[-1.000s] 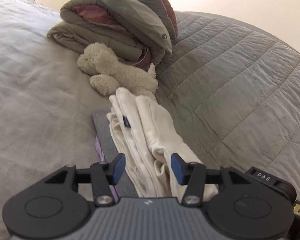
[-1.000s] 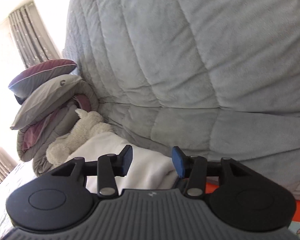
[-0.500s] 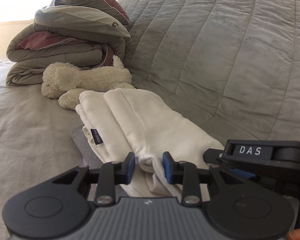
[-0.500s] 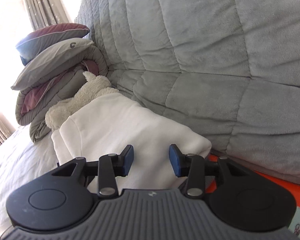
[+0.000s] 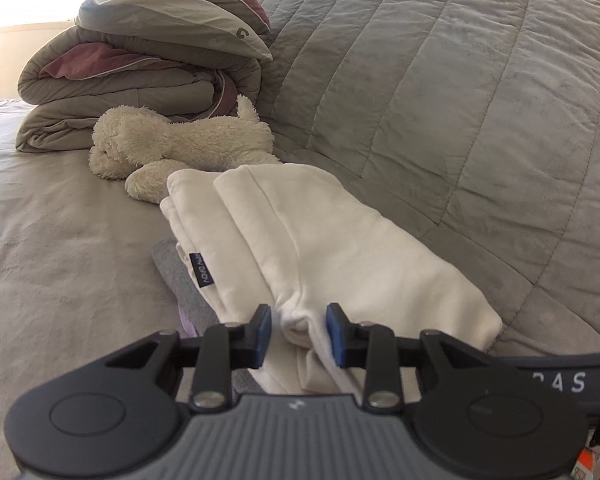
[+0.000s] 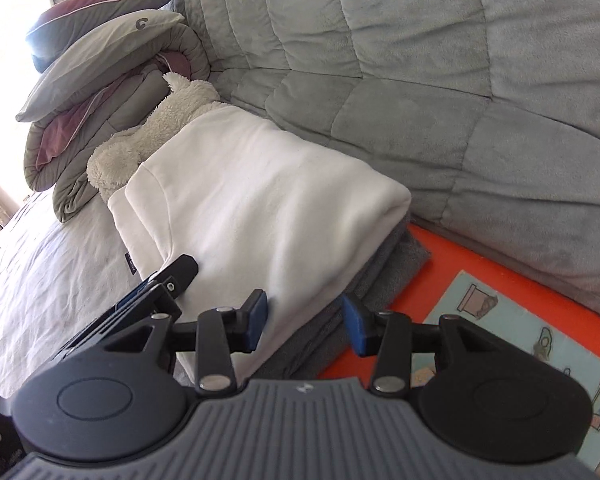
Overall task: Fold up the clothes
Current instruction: 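Open both grippers and release the sweatshirt on the stack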
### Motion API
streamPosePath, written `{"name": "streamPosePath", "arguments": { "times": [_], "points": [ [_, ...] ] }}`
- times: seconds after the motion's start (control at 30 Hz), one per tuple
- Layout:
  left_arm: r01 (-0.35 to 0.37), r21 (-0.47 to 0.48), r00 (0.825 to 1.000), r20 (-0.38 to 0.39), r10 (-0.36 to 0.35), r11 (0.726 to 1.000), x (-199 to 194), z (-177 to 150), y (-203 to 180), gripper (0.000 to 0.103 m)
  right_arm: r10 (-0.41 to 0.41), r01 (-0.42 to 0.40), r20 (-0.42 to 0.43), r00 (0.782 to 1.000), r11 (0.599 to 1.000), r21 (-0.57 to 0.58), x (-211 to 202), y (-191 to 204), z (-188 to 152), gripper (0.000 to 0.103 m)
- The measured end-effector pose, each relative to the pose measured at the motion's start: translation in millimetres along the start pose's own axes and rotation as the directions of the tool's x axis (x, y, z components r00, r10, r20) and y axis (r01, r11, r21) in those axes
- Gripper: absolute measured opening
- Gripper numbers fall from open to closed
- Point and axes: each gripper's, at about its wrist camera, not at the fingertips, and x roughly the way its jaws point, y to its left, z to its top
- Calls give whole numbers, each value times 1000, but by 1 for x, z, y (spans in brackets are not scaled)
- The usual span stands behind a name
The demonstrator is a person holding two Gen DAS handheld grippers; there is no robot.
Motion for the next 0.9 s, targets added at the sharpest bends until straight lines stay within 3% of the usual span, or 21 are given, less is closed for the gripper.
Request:
{"name": "streamPosePath", "arguments": {
  "times": [0.3, 0.63, 0.7, 0.77, 0.9],
  "points": [
    [-23, 50, 1000, -5, 23, 998, -3, 1, -6, 33, -99, 98, 64, 993, 995, 18, -22, 15, 0, 48],
    [-68, 75, 998, -11, 69, 995, -26, -3, -9, 33, -149, 147, 109, 983, 989, 25, -38, 11, 3, 62],
    [-79, 79, 996, -25, 82, 994, -32, -4, -9, 36, -153, 152, 104, 983, 988, 17, -37, 12, 2, 65],
    [-98, 95, 994, -40, 103, 991, -37, -4, -10, 45, -163, 165, 104, 981, 986, -5, -37, 15, 1, 70],
    [-124, 114, 987, -84, 134, 986, -50, -2, -9, 49, -214, 222, 111, 971, 973, -69, -35, 23, -2, 76]
  ]
}}
